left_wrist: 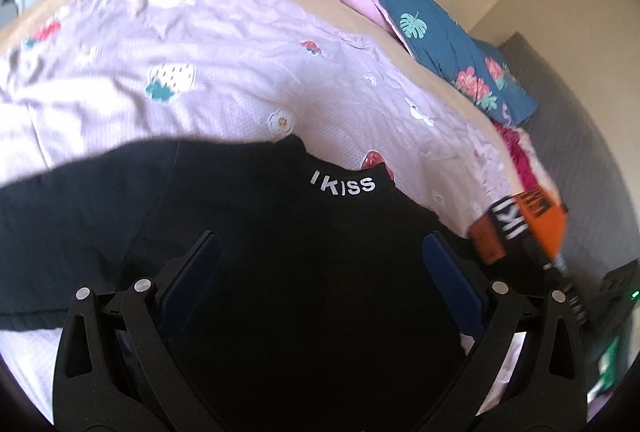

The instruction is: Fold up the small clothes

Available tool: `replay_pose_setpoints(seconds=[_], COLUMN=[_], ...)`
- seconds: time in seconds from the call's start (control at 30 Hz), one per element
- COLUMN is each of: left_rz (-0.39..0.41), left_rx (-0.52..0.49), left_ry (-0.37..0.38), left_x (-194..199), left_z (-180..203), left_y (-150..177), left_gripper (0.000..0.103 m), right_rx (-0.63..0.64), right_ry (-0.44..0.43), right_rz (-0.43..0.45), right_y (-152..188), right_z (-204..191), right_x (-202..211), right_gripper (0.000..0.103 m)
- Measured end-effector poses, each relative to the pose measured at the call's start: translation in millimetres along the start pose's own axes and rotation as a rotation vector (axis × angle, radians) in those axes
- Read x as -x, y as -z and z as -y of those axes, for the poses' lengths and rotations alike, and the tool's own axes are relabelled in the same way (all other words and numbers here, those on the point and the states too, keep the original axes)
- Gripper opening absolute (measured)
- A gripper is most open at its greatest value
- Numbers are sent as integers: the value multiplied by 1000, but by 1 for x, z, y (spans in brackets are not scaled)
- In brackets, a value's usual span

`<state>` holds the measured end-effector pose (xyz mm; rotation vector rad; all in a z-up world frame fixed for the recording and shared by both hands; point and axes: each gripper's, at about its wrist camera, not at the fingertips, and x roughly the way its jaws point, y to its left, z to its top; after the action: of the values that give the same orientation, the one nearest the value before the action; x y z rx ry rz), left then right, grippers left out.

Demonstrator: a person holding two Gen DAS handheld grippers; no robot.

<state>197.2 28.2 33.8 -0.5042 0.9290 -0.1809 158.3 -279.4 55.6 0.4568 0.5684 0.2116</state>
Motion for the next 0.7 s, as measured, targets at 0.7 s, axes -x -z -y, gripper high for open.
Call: replay_pose_setpoints(seconds=[0.7], left_rz=[-95], left_rx=[123], left_ry=[98], left_x=[-27], left_z=[-53], left_y=[18], left_gripper=[93], right_rx=[109], right_ry=[-177], right_rz=[-296], right_y=[82], right_z=[-75], right_x=[-58], right_gripper=[37])
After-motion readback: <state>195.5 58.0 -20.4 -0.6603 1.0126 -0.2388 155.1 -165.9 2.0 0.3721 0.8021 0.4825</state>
